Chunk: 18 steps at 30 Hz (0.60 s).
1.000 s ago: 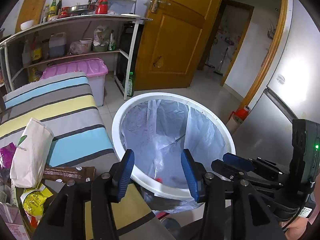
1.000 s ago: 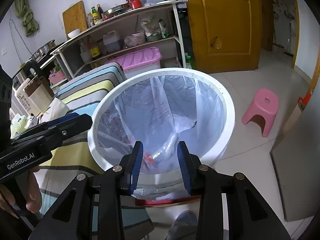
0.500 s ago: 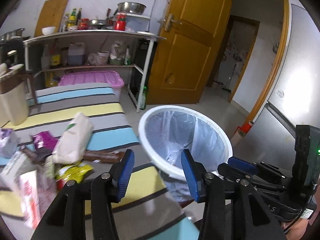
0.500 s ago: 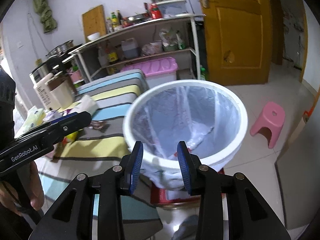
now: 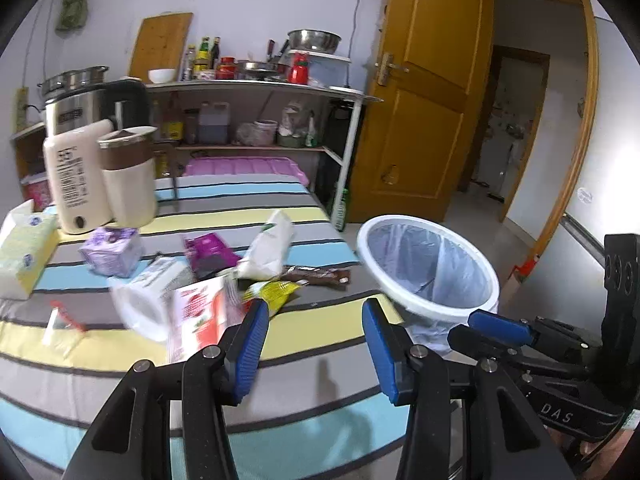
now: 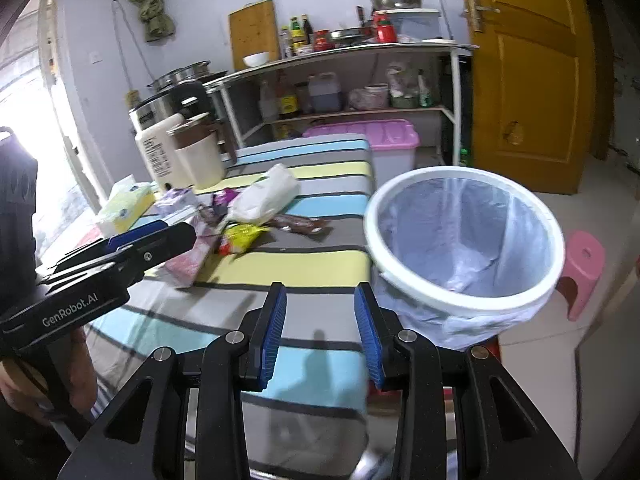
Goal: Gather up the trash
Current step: 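Move both open grippers back from the bin to the table, then grasp the strawberry milk carton with the left gripper while the right gripper grasps the brown chocolate wrapper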
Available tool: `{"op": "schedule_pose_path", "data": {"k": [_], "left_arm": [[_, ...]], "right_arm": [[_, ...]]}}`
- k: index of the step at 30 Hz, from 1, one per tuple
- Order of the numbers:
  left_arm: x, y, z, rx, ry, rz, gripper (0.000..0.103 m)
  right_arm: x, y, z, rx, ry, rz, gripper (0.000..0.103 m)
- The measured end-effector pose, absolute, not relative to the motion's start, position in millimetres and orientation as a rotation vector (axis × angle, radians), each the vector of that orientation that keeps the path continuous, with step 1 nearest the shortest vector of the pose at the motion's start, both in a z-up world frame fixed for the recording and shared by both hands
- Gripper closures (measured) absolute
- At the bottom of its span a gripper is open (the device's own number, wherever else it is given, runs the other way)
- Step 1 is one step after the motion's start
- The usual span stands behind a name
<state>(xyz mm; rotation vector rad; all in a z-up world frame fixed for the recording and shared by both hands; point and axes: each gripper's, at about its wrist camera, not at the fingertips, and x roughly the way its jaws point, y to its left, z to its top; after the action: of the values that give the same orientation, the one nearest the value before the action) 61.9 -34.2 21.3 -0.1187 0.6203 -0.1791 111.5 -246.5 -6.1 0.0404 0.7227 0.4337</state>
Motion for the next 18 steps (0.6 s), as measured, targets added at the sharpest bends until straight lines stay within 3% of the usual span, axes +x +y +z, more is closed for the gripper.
{"op": "schedule_pose_path", "data": {"k": [18], "left_arm": [[37.4, 15.2, 1.8, -0.167, 0.657, -0.061, 0.054]], "right_arm": [[102.9, -214.1, -15.9, 0.044, 0.768, 0.536, 0.066]]}}
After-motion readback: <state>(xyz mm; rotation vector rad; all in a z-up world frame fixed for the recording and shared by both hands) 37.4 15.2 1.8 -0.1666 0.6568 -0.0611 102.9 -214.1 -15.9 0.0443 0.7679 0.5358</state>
